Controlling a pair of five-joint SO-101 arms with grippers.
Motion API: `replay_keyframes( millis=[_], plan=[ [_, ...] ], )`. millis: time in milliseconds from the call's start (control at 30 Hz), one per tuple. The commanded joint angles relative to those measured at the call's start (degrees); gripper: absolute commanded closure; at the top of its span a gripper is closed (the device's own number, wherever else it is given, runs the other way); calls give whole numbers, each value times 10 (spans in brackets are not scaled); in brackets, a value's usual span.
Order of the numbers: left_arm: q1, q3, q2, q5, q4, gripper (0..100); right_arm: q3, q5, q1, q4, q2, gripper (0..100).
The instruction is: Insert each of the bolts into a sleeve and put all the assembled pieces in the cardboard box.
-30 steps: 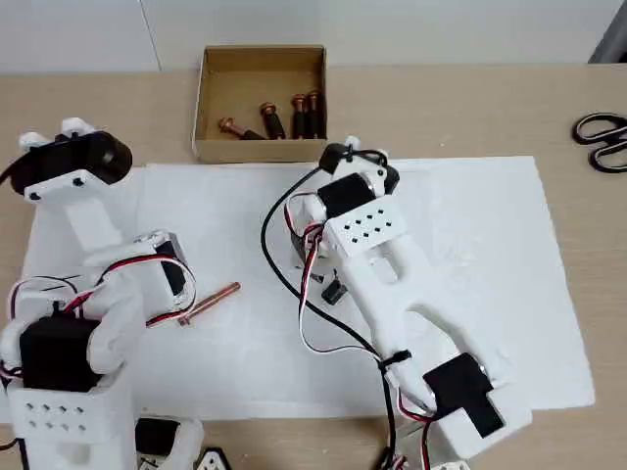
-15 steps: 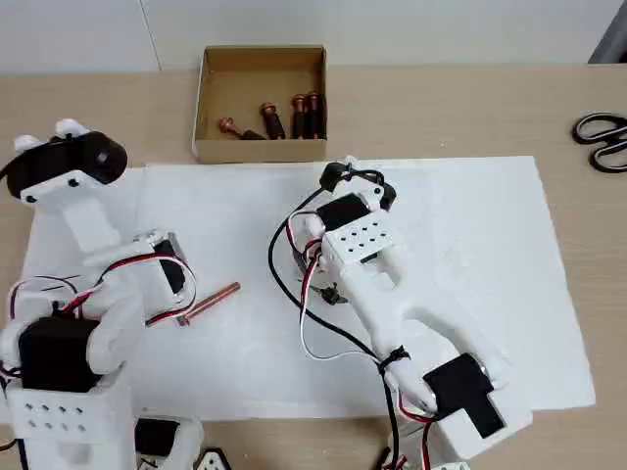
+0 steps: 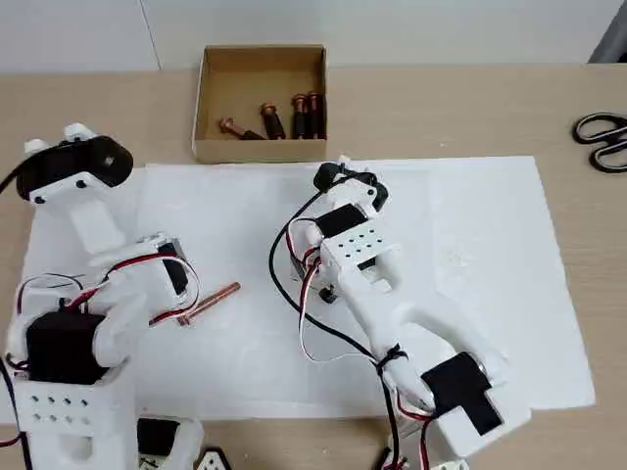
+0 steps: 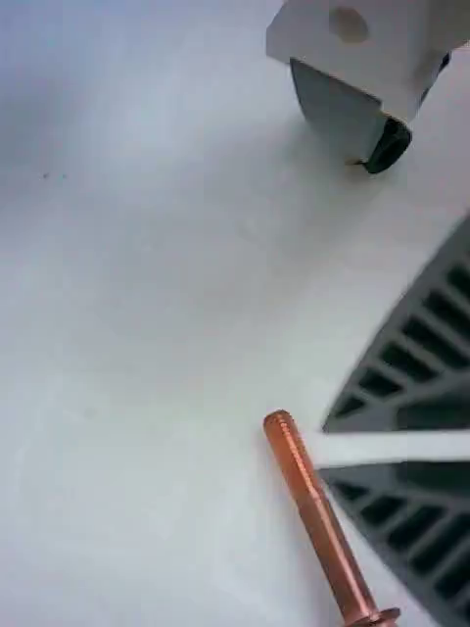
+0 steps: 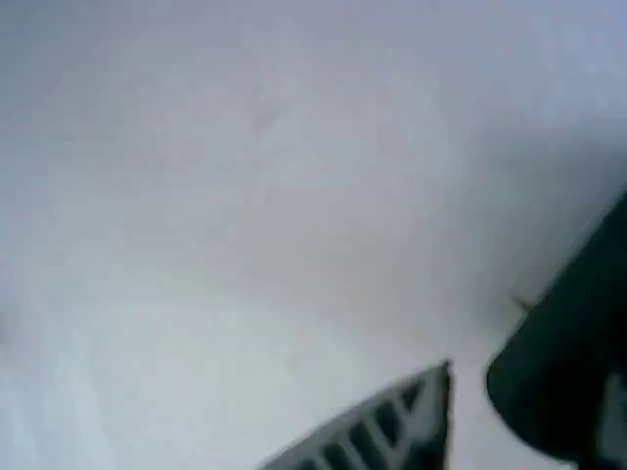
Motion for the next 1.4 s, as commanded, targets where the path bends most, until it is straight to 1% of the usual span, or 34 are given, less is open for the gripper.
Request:
replay_keyframes(
  millis=[0, 200, 333, 400, 500, 567, 867, 1133, 1367],
  plan=[
    [1, -1, -10, 4, -2, 994, -4, 2, 0, 9, 19, 898],
    [1, -3, -10, 2, -3, 994, -7, 4, 0, 39, 19, 897],
    [1, -4, -10, 1, -3, 994, -11, 4, 0, 41, 14, 887],
    [1, -4, -10, 1, -3, 994, -18, 4, 0, 39, 0, 836],
    [1, -4, -10, 1, -5, 994, -33, 4, 0, 39, -18, 733],
    [1, -3, -10, 1, -13, 994, -34, 4, 0, 39, -22, 707],
    [1, -4, -10, 1, -23, 994, -34, 16, 0, 36, -19, 808],
    [1, -3, -10, 1, -22, 994, -34, 18, 11, 7, 29, 811],
    [1, -2, -10, 1, -19, 994, -35, 53, 36, -15, 43, 812]
  ],
)
